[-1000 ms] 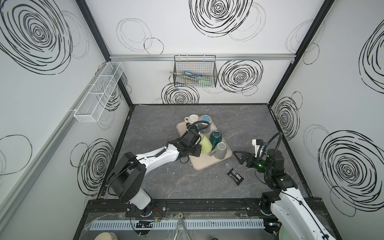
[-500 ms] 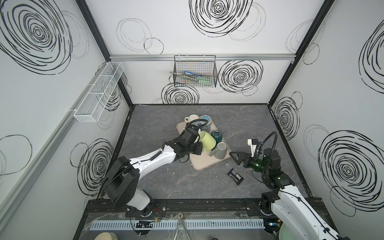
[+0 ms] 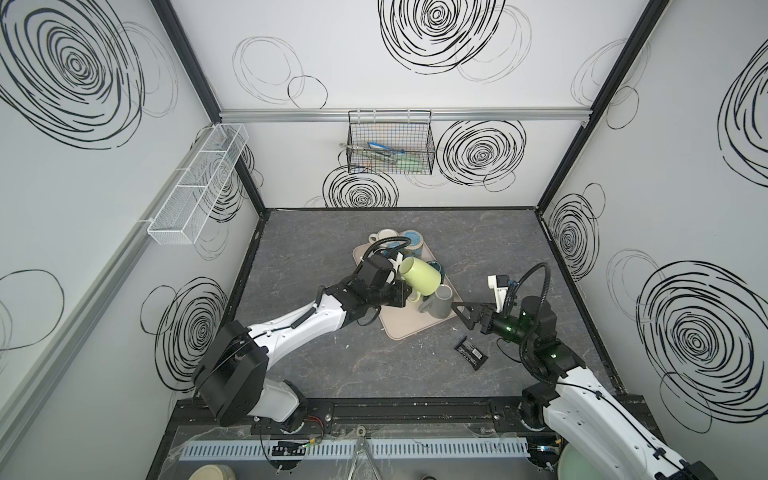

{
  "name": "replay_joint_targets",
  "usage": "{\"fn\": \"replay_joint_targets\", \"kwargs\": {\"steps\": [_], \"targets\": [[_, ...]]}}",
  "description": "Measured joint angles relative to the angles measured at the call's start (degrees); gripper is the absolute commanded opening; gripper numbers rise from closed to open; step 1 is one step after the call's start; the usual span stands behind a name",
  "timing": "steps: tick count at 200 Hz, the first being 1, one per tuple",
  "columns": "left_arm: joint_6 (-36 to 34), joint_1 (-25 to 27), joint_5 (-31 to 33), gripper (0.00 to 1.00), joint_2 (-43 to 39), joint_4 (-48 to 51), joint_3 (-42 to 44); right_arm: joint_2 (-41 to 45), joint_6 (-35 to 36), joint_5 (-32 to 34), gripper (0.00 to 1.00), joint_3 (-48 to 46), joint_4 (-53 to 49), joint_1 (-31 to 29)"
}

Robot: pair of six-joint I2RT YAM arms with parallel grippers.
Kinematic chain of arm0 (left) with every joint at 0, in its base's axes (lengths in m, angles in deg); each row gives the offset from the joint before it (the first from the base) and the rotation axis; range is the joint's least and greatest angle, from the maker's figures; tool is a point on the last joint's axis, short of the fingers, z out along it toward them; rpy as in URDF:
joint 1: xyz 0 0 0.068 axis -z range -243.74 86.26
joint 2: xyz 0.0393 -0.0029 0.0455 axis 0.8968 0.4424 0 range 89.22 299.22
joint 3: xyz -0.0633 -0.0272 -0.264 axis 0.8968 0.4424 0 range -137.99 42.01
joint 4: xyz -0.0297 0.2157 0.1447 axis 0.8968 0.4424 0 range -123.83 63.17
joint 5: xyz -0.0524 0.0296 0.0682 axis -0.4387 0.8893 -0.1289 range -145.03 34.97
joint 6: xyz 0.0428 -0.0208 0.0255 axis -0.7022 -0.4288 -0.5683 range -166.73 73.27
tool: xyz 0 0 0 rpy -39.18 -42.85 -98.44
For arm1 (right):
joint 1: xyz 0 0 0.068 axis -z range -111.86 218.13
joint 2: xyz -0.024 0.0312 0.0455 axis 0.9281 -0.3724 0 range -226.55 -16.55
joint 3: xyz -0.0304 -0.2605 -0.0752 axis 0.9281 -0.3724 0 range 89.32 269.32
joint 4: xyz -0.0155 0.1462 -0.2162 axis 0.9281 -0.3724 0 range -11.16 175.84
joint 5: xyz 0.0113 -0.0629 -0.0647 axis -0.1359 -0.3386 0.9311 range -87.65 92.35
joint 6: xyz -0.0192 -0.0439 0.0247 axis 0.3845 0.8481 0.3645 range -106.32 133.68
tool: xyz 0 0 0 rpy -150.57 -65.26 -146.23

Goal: Turn the mug right side up
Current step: 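Lift the light green mug with the left gripper toward the right gripper, then grasp the light green mug's handle side with the right gripper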

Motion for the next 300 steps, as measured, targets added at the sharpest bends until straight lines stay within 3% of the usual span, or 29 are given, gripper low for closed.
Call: {"fn": "replay_joint_targets", "kwargs": {"steps": [92,139,253,300], "targets": [[6.6,0.2,-8.9,0.00,0.0,-8.5,0.4,-0.5,-6.5,3.3,1.00,-0.4,11.5,-5.7],[10.4,0.4,-12.1,0.00,0.0,-12.8,0.7,-3.3,-7.7,5.7,0.92,-0.4,13.1,-8.7],[19.8,2.7,-14.4,0.00,0.0,-23.1,3.7,-3.7,-10.0,10.2,0.80,-0.9,18.6,-10.4],[24.0,3.5,-15.2,0.00,0.0,-28.2,4.7,-4.0,-11.0,11.3,0.80,-1.0,20.9,-10.4]]}}
